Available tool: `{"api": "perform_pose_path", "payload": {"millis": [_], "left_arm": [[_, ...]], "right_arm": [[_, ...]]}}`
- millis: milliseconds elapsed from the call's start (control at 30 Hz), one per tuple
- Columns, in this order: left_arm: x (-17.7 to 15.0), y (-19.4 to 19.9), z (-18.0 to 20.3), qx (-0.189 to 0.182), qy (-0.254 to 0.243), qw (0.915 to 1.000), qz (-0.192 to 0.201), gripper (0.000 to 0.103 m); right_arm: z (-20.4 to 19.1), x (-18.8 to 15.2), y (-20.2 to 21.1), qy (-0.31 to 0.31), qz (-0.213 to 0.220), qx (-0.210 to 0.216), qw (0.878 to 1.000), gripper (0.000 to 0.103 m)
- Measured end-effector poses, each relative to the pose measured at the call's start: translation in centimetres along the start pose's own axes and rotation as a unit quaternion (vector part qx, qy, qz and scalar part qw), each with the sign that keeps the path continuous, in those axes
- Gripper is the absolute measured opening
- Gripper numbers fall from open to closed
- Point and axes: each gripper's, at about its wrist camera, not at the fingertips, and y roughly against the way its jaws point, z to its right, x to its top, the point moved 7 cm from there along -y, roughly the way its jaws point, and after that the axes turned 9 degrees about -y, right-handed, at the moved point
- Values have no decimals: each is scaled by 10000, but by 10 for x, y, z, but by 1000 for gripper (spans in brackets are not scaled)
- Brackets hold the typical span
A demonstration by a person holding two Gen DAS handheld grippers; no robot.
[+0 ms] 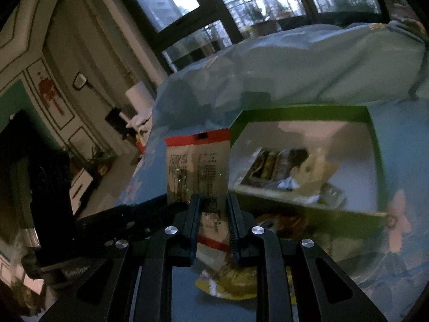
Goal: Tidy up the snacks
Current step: 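Carry the white red-edged packet into the green box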
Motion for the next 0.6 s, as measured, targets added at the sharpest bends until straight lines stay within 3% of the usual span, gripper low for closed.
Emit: {"api": "perform_pose_path", "payload": {"millis": [300,600], "left_arm": [[45,-38,2,-179,-223,9995,164,33],[44,-72,-10,-255,-74,9996,53,33]], "right_arm": [[24,40,2,-178,273,-208,9993,21],[47,48,-22,-294,163,-397,9986,21]]}}
